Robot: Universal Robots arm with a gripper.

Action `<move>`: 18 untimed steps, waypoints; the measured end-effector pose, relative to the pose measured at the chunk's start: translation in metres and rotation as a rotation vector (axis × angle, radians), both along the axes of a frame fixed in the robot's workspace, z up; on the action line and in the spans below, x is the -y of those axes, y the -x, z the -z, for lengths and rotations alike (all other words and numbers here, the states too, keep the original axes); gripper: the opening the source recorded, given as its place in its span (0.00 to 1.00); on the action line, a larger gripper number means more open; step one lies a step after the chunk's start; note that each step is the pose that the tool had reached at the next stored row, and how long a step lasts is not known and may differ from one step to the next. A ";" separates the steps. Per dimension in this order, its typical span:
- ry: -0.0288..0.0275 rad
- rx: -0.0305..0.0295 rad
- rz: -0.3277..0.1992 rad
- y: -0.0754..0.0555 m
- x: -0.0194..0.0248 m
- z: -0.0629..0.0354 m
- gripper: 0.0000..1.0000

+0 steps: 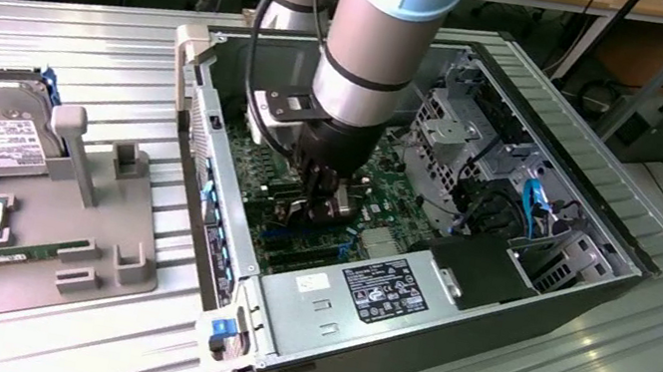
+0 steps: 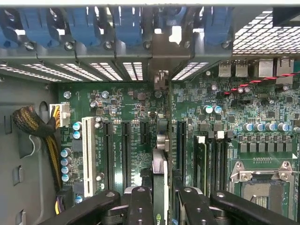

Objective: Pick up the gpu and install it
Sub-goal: 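Insert the gpu into the slot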

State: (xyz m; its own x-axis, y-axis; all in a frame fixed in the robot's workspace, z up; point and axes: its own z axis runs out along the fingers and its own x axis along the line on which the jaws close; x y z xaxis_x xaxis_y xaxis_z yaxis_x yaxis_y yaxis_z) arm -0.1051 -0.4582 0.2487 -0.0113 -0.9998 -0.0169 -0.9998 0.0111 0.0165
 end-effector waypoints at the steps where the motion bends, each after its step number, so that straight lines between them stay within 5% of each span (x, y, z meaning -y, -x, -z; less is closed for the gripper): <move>1: 0.0006 0.0000 0.000 0.000 0.0000 -0.0001 0.33; 4: 0.0020 -0.0036 0.000 -0.001 0.0002 -0.0012 0.40; 13: 0.0052 -0.0082 0.000 -0.002 0.0000 -0.0341 0.38; 15: 0.0059 -0.0081 0.000 -0.002 -0.0003 -0.0352 0.25; 18: 0.0058 -0.0080 0.000 -0.002 -0.0003 -0.0353 0.20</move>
